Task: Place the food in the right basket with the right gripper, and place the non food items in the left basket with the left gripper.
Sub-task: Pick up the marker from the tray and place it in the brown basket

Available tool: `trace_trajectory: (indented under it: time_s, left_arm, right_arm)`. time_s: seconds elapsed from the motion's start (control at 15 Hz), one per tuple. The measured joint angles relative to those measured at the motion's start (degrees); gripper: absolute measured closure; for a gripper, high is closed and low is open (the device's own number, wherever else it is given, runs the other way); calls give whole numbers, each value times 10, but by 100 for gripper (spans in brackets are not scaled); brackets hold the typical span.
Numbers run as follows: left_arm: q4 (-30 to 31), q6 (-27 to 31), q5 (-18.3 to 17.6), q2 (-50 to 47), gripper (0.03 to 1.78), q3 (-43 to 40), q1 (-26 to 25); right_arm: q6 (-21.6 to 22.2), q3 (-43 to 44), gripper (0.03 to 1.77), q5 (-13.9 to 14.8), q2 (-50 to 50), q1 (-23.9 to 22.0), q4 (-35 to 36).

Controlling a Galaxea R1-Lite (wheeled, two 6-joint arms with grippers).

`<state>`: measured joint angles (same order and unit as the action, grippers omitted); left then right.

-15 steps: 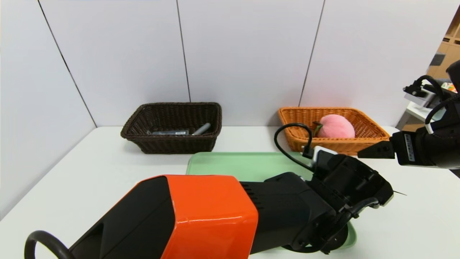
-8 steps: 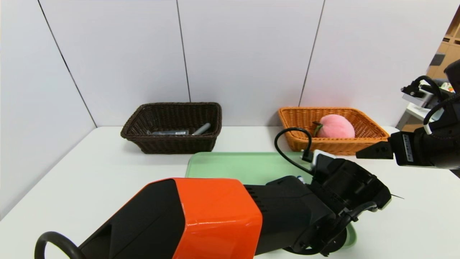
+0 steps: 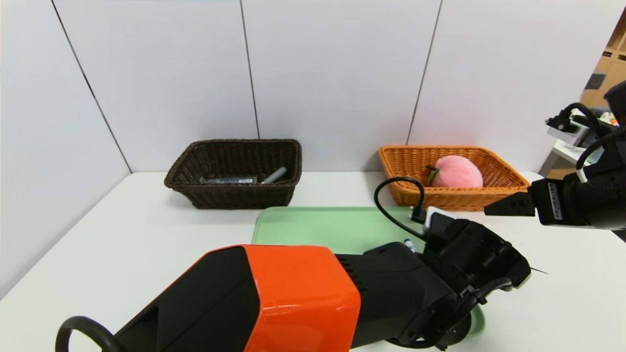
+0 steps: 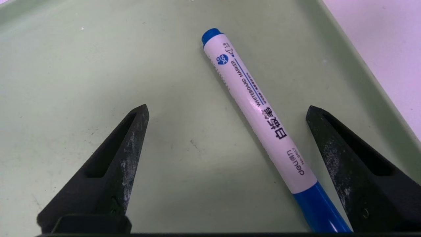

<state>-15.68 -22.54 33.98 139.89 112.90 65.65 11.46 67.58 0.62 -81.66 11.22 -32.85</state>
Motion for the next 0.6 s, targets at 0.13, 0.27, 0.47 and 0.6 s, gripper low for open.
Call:
trace_trajectory:
  time_s: [0.13, 0.27, 0.47, 0.6]
  left_arm:
    - [-1, 0, 0, 1, 48, 0, 0]
    - [-2, 0, 1, 1, 76, 0, 0]
    - [-4, 0, 0, 1, 106, 0, 0]
    - [-5, 0, -2, 1, 165, 0, 0]
  right_arm:
    - [-1, 0, 10, 0, 0, 0, 0]
    - [-1, 1, 10, 0, 0, 0, 0]
    - [-1, 1, 10, 0, 0, 0, 0]
    - [-1, 2, 10, 0, 2, 0, 0]
